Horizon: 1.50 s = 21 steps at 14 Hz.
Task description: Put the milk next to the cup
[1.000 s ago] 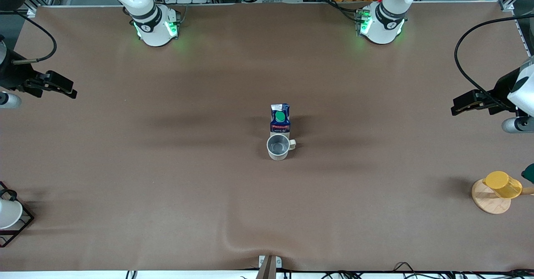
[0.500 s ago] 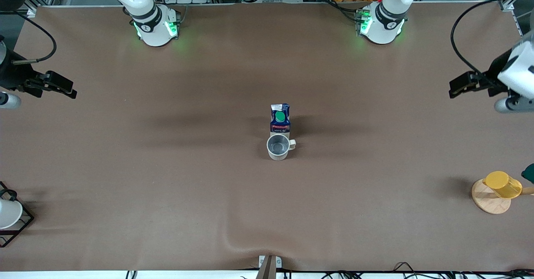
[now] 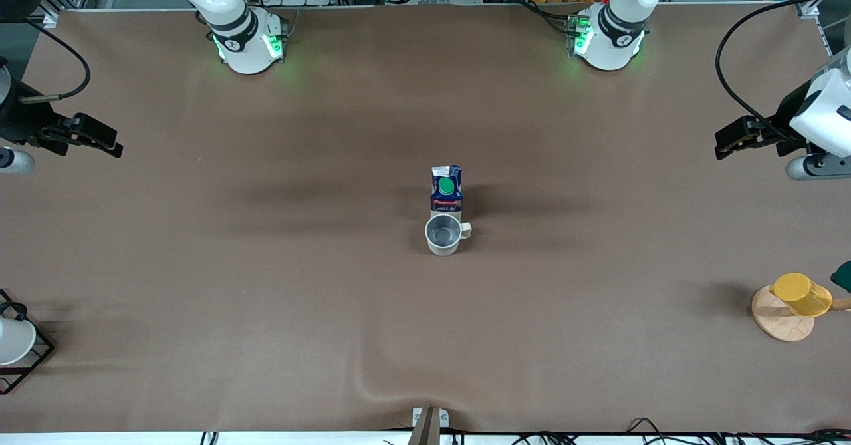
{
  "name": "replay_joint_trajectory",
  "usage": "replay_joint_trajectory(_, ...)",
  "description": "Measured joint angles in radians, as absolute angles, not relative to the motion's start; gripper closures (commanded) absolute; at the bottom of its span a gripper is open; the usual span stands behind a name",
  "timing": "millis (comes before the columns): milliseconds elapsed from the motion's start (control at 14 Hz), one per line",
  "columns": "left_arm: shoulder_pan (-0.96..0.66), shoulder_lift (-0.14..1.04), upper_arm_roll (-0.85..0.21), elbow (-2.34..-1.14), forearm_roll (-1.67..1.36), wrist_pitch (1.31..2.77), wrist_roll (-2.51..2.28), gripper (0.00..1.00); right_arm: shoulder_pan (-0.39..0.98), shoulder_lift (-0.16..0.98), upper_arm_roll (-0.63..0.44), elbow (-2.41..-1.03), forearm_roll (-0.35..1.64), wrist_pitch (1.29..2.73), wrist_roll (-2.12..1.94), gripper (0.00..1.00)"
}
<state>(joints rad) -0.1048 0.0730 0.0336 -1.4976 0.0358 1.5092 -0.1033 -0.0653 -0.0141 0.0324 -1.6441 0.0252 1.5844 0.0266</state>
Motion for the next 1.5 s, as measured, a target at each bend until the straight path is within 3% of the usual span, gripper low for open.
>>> replay_joint_trajectory(1500,-0.104,0.018,0.001,-1.492,0.032,1.46,-0.103,0.0,-0.065,-0.011,0.032,-1.645,0.025,1.585,0.027,0.0)
